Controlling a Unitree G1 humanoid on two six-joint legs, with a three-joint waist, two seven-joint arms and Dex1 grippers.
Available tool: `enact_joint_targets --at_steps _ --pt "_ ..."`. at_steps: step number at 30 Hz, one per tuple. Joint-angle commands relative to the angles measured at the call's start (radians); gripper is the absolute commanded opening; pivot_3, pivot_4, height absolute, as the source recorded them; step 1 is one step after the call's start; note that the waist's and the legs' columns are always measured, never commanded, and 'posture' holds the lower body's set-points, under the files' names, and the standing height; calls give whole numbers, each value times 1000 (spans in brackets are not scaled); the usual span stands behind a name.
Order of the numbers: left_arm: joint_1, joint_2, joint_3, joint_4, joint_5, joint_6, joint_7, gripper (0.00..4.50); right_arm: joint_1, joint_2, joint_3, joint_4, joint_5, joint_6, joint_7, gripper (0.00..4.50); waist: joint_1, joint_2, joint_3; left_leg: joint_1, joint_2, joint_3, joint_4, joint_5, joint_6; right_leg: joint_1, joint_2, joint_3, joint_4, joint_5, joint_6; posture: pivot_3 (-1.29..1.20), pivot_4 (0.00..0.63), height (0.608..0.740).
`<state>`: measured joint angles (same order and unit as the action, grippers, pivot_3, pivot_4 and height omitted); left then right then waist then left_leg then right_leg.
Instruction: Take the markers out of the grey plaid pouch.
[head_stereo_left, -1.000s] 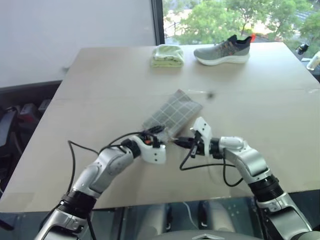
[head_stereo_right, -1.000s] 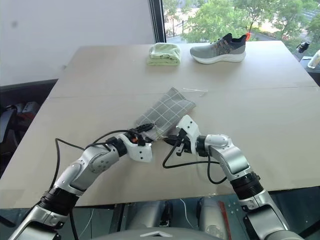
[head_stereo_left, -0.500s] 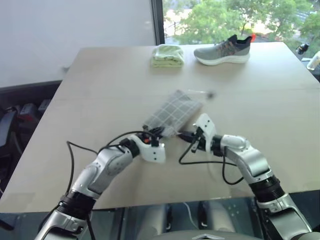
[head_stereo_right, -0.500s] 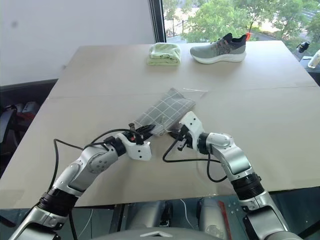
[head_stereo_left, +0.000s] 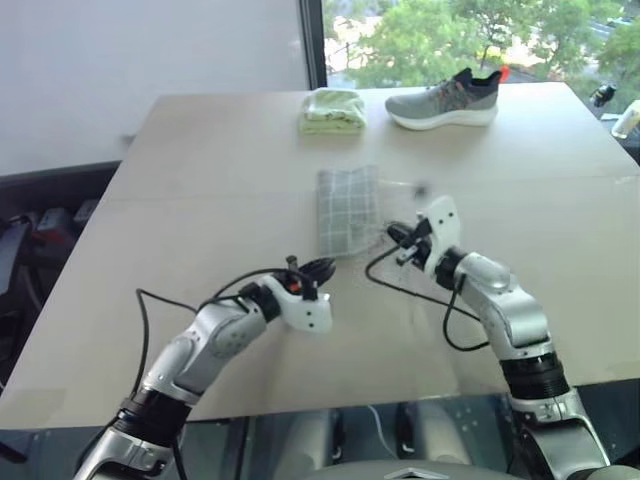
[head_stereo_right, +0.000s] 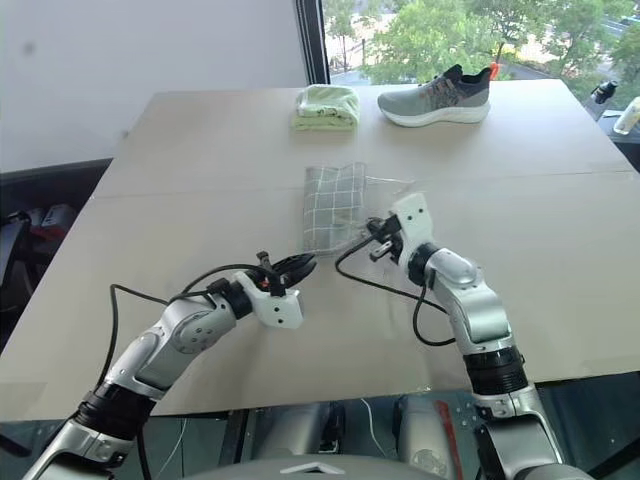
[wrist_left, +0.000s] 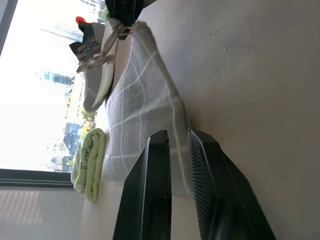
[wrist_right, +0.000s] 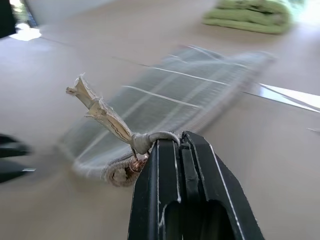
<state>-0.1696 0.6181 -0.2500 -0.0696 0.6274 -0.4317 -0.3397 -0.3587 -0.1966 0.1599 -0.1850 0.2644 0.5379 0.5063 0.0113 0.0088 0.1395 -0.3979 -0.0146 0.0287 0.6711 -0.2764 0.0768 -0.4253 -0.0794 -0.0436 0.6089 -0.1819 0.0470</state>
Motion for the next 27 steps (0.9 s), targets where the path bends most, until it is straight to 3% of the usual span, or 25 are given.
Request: enact_joint_targets --at_steps 1,15,27 --pt "-14 -19 5 -23 -32 -19 19 615 10 10 35 -113 44 61 13 0 0 0 0 0 0 0 0 0 0 0 0 0 0 0 0 0 150 740" --pt "81 -35 142 -99 -48 0 155 615 35 -25 47 -176 83 141 14 0 1 -1 1 0 0 0 1 1 -1 0 0 0 0 0 0 0 150 740" --pt "91 -56 94 -58 -64 7 105 615 11 -22 55 -175 89 145 13 0 0 -2 1 0 0 0 1 0 -1 0 0 0 1 0 0 0 150 740"
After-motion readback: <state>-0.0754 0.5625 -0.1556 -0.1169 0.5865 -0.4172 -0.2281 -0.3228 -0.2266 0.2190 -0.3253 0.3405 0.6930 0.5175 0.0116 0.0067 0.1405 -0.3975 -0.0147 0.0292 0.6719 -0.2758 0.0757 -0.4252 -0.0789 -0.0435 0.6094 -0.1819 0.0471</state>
